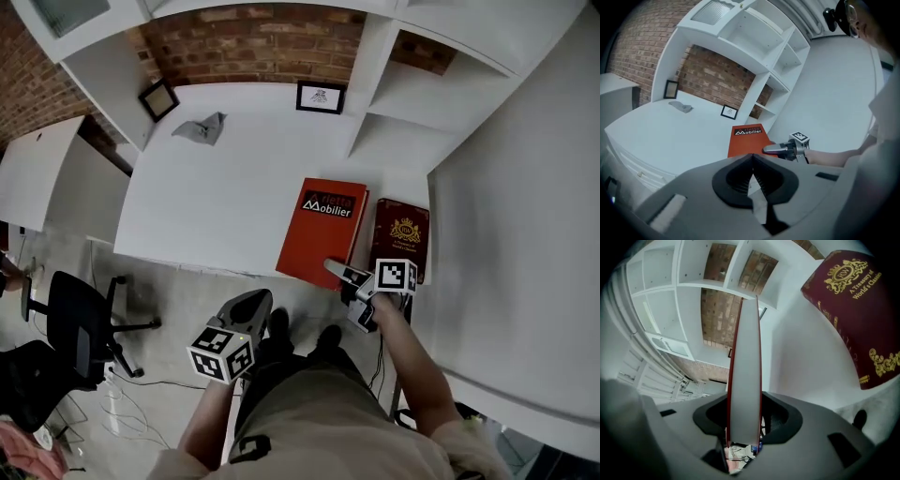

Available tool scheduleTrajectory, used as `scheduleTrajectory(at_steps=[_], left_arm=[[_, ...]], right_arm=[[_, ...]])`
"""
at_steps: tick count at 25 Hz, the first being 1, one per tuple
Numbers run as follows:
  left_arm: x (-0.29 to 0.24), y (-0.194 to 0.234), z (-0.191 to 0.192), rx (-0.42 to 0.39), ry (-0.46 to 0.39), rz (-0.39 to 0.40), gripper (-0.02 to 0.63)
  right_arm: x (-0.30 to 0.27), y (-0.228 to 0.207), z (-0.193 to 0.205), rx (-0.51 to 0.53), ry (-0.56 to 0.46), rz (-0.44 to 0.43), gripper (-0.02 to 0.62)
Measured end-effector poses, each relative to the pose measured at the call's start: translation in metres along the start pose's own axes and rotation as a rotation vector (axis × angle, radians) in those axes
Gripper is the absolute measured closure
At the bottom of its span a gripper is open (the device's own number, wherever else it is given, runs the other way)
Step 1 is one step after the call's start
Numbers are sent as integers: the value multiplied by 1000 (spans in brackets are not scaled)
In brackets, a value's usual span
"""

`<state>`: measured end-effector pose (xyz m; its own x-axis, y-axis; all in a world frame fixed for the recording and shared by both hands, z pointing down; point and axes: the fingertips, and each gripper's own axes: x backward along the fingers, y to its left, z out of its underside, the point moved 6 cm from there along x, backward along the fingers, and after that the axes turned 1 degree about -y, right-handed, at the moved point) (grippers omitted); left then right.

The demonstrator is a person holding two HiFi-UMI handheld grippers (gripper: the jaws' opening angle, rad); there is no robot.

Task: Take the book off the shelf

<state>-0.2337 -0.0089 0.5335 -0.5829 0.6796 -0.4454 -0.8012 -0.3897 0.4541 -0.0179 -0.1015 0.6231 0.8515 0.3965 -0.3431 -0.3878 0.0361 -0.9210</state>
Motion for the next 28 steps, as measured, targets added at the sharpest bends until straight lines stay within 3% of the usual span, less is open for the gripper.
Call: scheduleTrajectory(at_steps=[10,17,22,25,28], left_arm=[[-8,59,-11,19,45,91,603],[-17,71,-11,0,78,134,603],[-18,74,-5,15,88,151,603],[-16,75,-3,23,90,147,603],[-15,80,-6,23,78,133,603]], right_arm=[[-32,-26,-5,-107,-23,41,434],[-28,-43,-4,-82,-48,215,403],[-26,-52,-8,16,1,404,346],[-22,-53,-15,191,50,576,333],[-25,-44,-26,348,103,680,334]])
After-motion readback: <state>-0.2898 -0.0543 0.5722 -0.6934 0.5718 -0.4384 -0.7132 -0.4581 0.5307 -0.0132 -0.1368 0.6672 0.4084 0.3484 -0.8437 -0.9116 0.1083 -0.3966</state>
